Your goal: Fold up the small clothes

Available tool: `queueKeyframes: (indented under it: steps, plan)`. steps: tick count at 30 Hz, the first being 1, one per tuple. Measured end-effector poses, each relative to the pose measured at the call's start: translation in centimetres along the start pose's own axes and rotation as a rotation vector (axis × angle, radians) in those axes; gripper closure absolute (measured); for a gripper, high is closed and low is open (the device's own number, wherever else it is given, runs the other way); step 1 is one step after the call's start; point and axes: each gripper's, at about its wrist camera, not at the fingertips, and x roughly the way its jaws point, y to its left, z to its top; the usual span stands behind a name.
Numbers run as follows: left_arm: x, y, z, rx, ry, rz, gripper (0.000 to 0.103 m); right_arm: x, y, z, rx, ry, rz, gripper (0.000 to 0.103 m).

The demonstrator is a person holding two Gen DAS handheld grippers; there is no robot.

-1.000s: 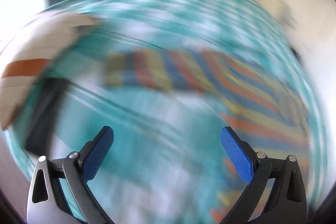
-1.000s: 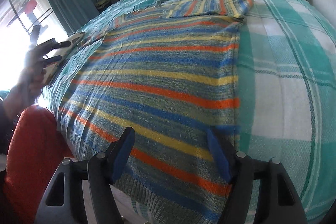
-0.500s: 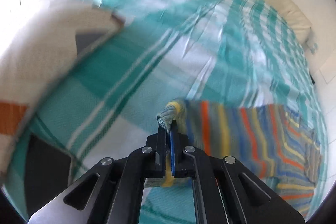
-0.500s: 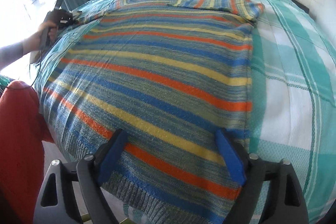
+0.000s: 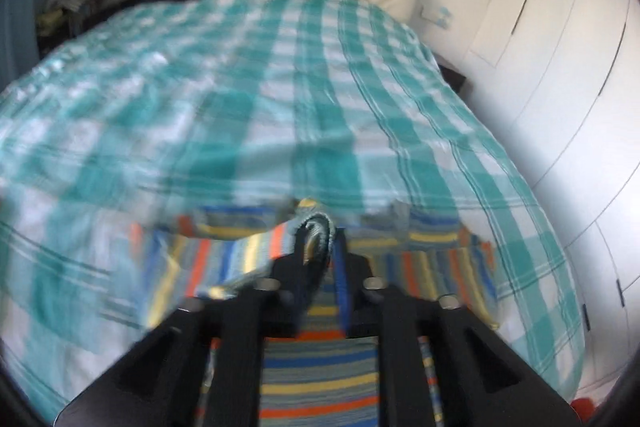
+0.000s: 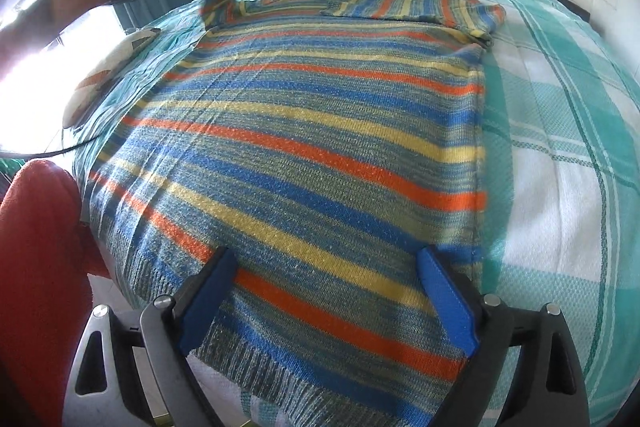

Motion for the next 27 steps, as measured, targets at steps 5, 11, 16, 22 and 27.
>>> queueKeyframes:
  steps: [5, 11, 16, 22, 27]
  plan:
    - [1.1, -0.8, -4.0, -0.068, 0.050, -0.055, 0.022, -0.2, 0.0, -0.3, -0.002, -0.005, 0.005, 0.011]
    - [-1.4, 3.3, -13.1, -0.036, 0.137, 0.115, 0.014, -0.1, -0.1, -0.3, -0.006, 0.009, 0.017, 0.011]
    - [-5.3, 4.1, -22.0, 0.154, 0.223, 0.204, 0.014, -1.1, -0.3, 0.1, -0.003, 0.049, 0.011, 0.013]
    - [-8.8, 4.3, -20.5, 0.140, 0.091, 0.178, 0.013, -3.2, -1.9, 6.4, 0.188, -0.043, 0.203, 0.023]
    - [-5.7, 8.2, -18.4, -0.022, 0.075, 0.208, 0.015, 3.5, -3.9, 16.6, 0.438, -0.010, 0.385, 0.045]
